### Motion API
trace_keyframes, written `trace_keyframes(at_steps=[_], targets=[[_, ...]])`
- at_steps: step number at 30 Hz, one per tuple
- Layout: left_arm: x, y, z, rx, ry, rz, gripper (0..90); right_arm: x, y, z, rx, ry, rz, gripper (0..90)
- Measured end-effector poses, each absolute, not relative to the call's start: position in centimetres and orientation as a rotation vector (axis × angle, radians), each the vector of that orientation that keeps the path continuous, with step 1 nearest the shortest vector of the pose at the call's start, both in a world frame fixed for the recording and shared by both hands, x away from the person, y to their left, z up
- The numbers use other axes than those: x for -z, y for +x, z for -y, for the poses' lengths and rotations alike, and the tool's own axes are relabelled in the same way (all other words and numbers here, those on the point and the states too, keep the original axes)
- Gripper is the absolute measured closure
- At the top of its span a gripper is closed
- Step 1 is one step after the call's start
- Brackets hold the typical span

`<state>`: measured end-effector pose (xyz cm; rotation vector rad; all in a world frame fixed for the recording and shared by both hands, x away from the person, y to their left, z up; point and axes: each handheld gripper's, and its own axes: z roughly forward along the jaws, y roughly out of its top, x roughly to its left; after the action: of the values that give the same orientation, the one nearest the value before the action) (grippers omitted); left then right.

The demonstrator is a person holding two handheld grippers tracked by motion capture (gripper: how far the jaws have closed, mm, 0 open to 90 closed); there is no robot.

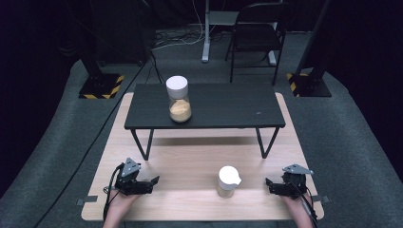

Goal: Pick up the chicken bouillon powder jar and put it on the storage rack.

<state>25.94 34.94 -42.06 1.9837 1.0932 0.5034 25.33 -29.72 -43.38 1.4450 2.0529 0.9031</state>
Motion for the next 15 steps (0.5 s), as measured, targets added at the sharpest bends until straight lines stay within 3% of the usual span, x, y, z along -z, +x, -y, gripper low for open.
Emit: trace_keyframes(at_steps=[15], targets=[[42.9, 27.3, -34.8, -0.425, 2.033, -1.144, 7.7, 43.4, 25.3, 29.7, -0.903, 1.445, -2.053, 5.6]])
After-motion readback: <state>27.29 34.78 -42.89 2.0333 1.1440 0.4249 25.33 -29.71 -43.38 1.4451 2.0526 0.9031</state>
